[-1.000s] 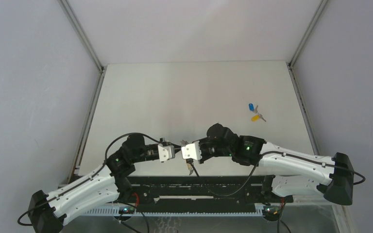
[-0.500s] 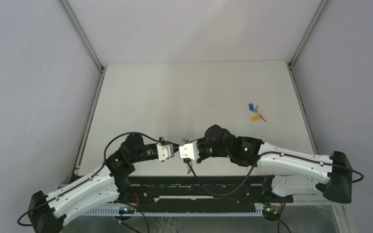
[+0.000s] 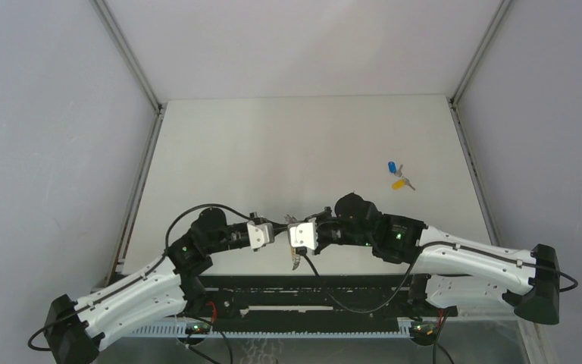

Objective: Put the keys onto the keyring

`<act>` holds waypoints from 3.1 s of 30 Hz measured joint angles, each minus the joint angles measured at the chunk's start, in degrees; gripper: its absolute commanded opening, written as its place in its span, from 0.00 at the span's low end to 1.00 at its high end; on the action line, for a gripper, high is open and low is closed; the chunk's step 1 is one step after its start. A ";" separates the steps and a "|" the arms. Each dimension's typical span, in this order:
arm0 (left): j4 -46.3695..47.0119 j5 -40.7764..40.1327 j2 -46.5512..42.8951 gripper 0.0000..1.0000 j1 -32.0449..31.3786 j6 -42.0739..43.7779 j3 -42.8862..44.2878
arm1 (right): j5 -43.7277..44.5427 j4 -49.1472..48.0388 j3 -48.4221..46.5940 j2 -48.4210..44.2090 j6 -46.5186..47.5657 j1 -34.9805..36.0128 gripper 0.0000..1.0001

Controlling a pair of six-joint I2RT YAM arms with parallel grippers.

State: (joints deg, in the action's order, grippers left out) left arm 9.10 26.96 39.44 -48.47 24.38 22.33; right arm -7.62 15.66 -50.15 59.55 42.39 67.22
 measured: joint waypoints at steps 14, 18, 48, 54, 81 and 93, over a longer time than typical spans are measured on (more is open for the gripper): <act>1.75 -1.18 -5.14 0.00 0.00 -1.68 -0.09 | -2.86 -1.29 3.06 -1.75 -1.33 -2.14 0.00; 3.82 -0.22 -6.29 0.00 -0.02 -2.38 -0.11 | -6.86 -2.64 6.58 -5.29 -2.40 -4.92 0.00; 18.32 8.24 -0.94 0.00 1.75 -12.24 -0.79 | -38.21 -26.58 14.88 -11.58 -16.63 -23.43 0.00; 20.39 8.50 0.31 0.00 1.75 -13.49 -0.79 | -39.78 -27.23 14.88 -11.13 -17.11 -23.56 0.00; 20.31 9.51 1.16 0.00 1.75 -13.77 -0.79 | -41.86 -28.57 14.88 -10.56 -17.68 -23.52 0.00; 20.31 9.77 1.16 0.00 1.75 -13.77 -0.79 | -41.81 -28.33 14.88 -10.12 -17.53 -22.91 0.00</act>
State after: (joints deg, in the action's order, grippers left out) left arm 29.41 36.73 40.60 -46.72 10.61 21.54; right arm -49.43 -12.67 -35.27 49.43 24.86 44.31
